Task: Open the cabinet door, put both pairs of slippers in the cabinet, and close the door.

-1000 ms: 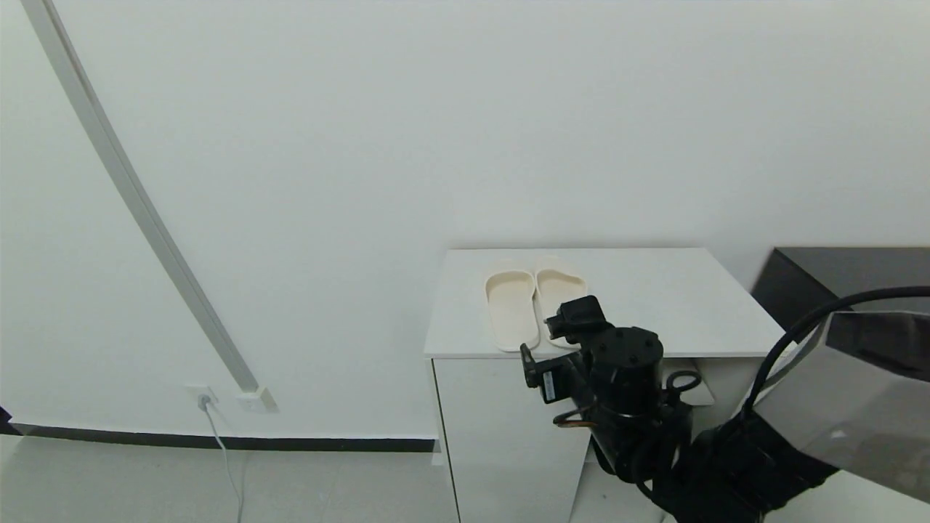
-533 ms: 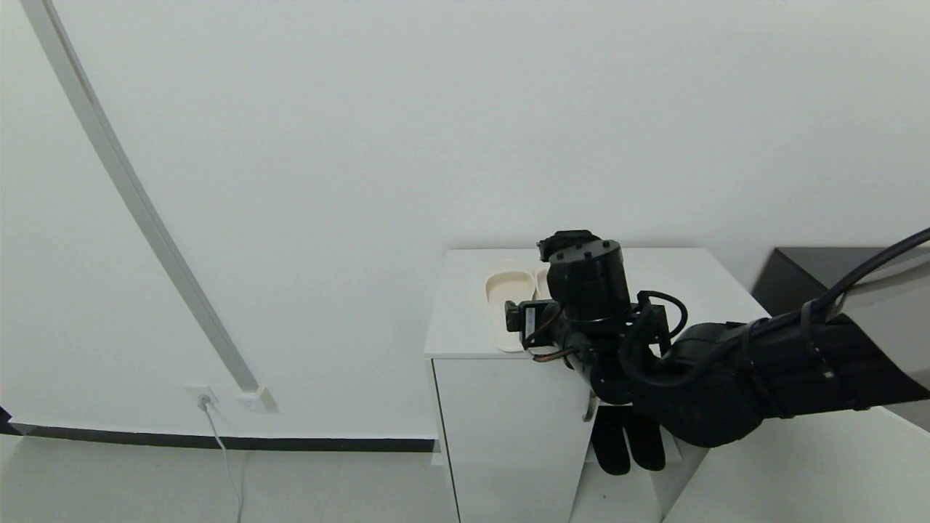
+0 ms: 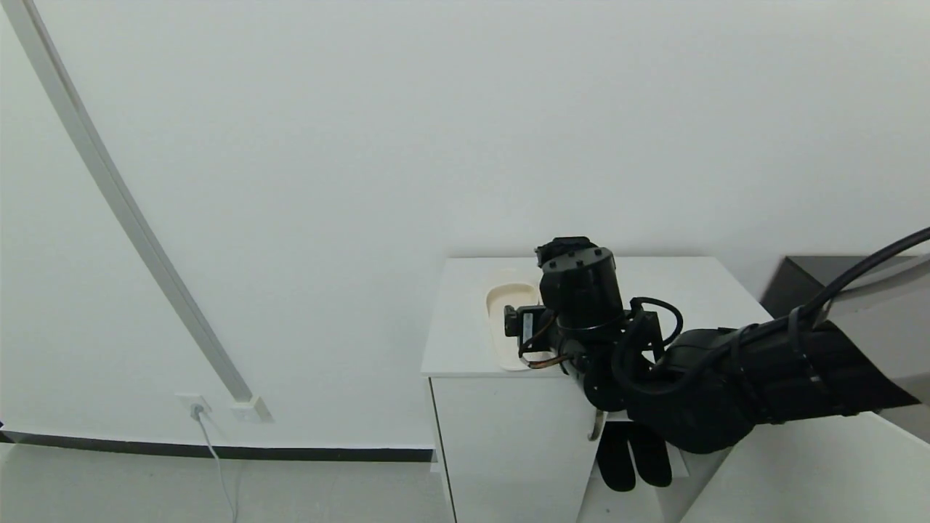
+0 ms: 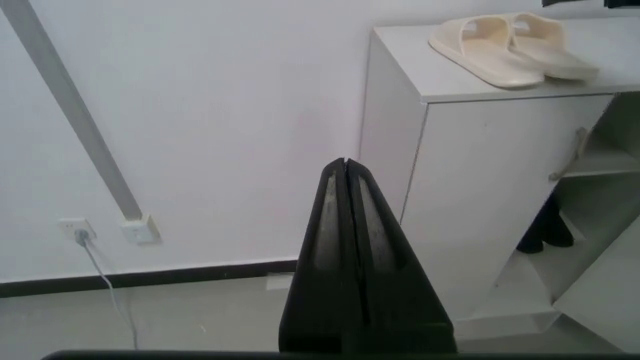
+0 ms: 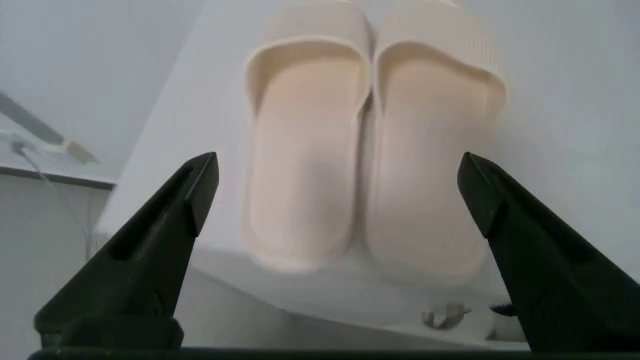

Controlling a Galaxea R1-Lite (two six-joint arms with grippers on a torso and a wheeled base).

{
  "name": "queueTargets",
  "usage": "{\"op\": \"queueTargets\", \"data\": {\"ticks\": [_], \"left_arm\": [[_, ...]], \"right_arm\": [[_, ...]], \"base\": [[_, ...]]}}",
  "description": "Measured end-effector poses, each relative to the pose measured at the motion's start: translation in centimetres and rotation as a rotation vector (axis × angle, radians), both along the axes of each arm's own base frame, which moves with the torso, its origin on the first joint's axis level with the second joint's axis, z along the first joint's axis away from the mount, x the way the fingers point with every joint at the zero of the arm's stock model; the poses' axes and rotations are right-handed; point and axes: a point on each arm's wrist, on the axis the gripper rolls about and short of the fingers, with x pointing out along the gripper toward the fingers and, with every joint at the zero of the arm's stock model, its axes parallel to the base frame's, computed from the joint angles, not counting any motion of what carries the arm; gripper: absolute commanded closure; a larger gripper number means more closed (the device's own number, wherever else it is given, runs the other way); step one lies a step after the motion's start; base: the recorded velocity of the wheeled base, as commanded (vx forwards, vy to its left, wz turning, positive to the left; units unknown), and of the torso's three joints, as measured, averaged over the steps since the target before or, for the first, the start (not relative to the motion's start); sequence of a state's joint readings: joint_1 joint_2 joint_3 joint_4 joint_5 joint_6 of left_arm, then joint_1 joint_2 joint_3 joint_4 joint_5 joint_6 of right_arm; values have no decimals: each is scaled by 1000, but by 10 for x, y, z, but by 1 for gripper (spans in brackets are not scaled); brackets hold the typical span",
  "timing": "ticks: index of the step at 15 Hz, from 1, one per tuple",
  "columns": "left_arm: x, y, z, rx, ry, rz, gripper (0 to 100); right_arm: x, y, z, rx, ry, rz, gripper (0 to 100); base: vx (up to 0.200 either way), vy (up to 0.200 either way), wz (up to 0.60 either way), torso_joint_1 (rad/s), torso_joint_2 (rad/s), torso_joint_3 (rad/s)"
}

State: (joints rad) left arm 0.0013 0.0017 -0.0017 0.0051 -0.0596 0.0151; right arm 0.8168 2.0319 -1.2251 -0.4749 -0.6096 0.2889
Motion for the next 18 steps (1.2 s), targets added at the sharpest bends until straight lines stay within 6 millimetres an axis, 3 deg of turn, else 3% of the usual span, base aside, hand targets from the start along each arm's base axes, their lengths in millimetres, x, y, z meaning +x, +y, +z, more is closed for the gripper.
{"op": "queueTargets", "data": {"ticks": [8, 18], "left_arm": [[0, 0, 0, -2, 0, 6, 100], [0, 0, 0, -3, 0, 7, 100]], "right_arm": [[-14, 3, -33, -19, 13, 30, 0], [32, 12, -58, -34, -9, -18, 0]], "base": [[25, 0, 0, 2, 0, 1], [0, 0, 0, 0, 0, 0]]}}
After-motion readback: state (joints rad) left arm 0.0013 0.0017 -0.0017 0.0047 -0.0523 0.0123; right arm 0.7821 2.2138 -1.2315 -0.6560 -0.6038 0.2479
